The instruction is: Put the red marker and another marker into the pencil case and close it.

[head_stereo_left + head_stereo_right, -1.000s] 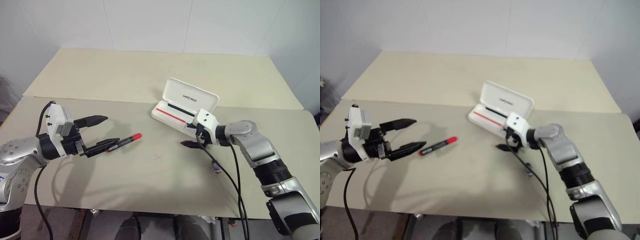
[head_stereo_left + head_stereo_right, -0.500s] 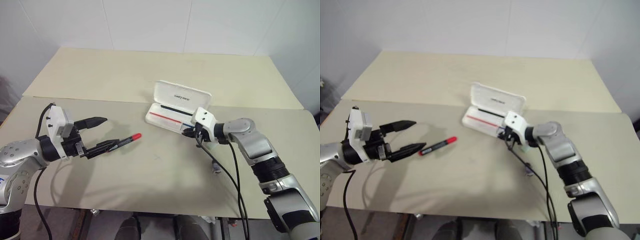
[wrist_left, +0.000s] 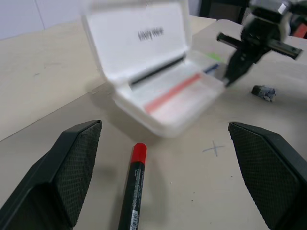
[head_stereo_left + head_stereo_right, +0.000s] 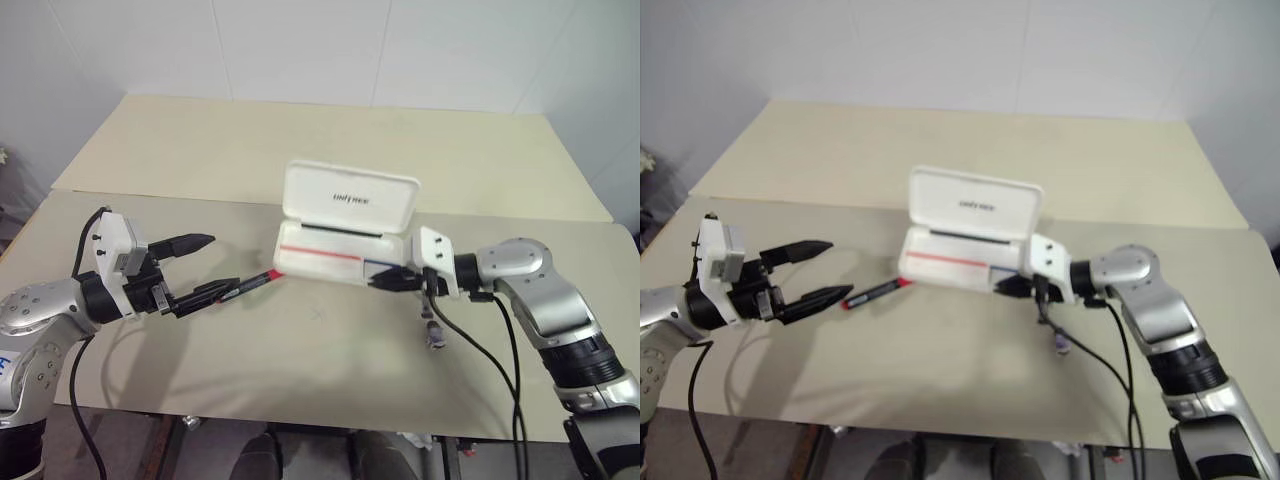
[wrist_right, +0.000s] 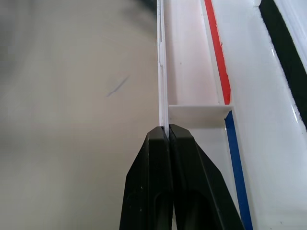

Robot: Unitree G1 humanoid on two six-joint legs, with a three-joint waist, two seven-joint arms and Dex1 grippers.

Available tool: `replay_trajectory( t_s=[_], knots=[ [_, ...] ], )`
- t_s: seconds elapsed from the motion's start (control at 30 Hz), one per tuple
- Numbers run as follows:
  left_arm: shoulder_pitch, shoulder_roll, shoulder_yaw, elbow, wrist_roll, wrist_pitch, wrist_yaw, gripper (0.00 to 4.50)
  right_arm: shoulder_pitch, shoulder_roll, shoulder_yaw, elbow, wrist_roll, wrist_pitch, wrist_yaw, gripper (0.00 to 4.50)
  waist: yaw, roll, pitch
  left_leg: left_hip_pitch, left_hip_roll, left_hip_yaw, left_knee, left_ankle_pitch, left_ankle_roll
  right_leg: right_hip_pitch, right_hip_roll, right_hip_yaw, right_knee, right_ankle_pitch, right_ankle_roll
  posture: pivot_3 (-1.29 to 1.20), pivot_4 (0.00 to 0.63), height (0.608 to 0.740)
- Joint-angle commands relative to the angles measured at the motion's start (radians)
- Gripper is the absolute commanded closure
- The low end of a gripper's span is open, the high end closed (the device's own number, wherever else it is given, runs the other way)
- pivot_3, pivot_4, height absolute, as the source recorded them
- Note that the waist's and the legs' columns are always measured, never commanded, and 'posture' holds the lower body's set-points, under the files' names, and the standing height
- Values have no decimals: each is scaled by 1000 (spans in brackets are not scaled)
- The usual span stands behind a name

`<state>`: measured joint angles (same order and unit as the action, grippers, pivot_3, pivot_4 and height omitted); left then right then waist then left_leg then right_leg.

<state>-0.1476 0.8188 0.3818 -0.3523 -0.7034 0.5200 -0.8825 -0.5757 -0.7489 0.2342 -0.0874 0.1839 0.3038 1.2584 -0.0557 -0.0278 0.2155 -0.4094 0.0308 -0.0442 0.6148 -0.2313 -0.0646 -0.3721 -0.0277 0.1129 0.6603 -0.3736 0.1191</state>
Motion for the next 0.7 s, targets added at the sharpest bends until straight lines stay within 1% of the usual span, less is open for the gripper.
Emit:
replay_trajectory(
  t_s=[0.03, 0.1, 0.23, 0.5, 0.7],
  knots=[
    [11, -9, 17, -35, -8, -25, -3, 0, 9, -43, 30, -103, -32, 14, 19, 4468, -4, 0, 0, 0, 0, 0, 0, 0, 0, 0, 0, 0, 0, 0, 0, 0, 150, 740],
    [15, -15, 17, -45, -12, -23, 2, 0, 14, -35, 38, -157, -15, 71, 4, 4468, -5, 0, 0, 0, 0, 0, 0, 0, 0, 0, 1, 1, 0, 0, 0, 0, 150, 740],
    [23, -25, 19, -61, -14, -21, 9, 0, 38, -24, 39, -242, 19, 124, -1, 4468, 0, 0, 0, 0, 0, -1, 0, 0, 0, -1, 1, 0, 1, 0, 0, 0, 150, 740],
    [41, -31, 19, -87, -26, -11, 19, 0, 98, -28, 61, -264, 24, 116, 15, 4468, 1, -1, -1, 1, 0, -1, 1, 0, 0, 2, -1, -1, 0, 0, 0, 0, 150, 740],
    [128, -14, 56, -131, -65, 23, -4, 0, 116, -21, 74, -261, 12, 131, -9, 4468, -3, -1, -1, 1, 0, -1, 1, 0, 0, 2, 0, 0, 0, 0, 0, 0, 150, 740]
  ],
)
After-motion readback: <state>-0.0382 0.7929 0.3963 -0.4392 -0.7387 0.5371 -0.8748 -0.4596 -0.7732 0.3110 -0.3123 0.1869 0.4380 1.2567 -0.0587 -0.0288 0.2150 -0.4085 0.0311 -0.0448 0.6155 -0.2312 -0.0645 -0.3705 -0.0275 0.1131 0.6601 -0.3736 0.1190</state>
